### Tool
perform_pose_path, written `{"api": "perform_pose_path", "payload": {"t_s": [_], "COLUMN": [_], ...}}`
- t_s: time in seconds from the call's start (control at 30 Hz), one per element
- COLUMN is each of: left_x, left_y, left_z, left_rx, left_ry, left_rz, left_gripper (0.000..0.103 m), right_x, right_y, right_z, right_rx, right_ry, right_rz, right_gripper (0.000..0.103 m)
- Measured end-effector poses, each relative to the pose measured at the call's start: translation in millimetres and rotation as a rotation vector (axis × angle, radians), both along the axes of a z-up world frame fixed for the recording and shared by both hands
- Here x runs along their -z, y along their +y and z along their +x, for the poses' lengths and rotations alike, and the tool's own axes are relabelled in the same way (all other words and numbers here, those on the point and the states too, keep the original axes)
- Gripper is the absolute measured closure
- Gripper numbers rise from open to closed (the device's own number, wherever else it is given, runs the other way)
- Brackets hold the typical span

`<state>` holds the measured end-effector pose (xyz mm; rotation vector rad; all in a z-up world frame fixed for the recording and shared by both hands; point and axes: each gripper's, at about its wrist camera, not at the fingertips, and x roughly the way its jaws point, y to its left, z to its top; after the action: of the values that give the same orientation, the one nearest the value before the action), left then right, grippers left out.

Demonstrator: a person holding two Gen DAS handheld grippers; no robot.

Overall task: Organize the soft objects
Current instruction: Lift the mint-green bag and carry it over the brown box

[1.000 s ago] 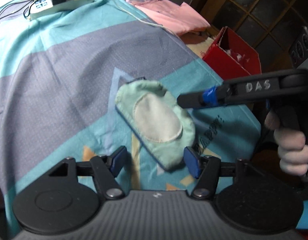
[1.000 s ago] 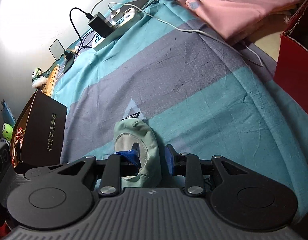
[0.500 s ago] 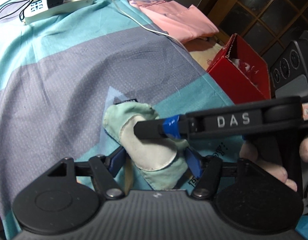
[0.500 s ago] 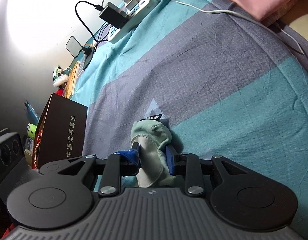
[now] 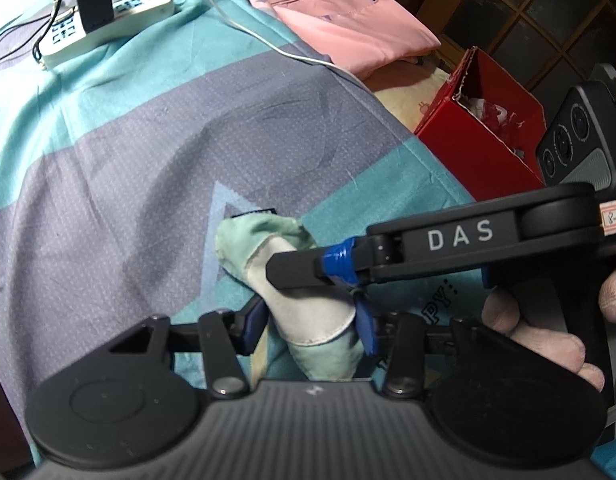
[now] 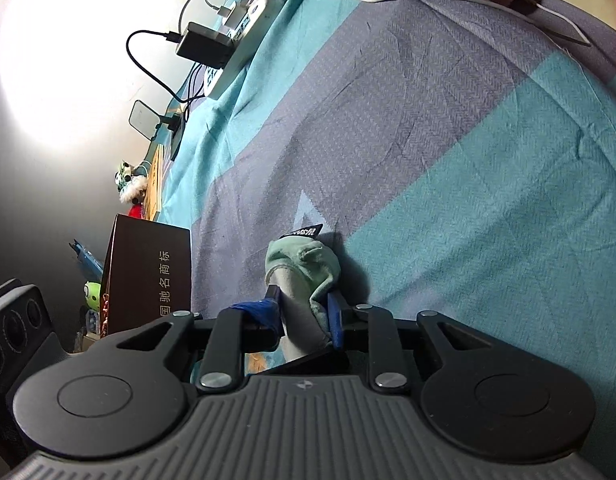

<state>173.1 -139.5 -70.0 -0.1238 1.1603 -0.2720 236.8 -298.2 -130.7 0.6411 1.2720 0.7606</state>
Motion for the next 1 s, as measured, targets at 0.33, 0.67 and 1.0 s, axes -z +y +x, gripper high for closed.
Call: {"api": "perform_pose_path", "payload": {"t_s": [0.33, 0.67, 1.0], "left_x": [-20.3, -42.4, -79.8], "left_y": [10.8, 48.2, 107.4], "left_z": [-28.3, -79.9, -142.3], "left_rx": [-0.011, -0.072, -0.092], "left_ry": [-0.027, -0.079, -0.152], "left_rz": [0.020, 0.032, 0.053], "left_gripper": [0.058, 0.058, 0.058], "right_x": [-13.1, -35.3, -70.0], "right_y": [11.0, 50.4, 113.1], "right_z": [-16.0, -51.6, -97.1], "right_rx": [-0.031, -0.120, -0.173], "right_ry": [0.015, 0.018, -0.034], "right_rz": [0.049, 0.092, 0.132], "right_gripper": [0.097, 0.097, 0.097]}}
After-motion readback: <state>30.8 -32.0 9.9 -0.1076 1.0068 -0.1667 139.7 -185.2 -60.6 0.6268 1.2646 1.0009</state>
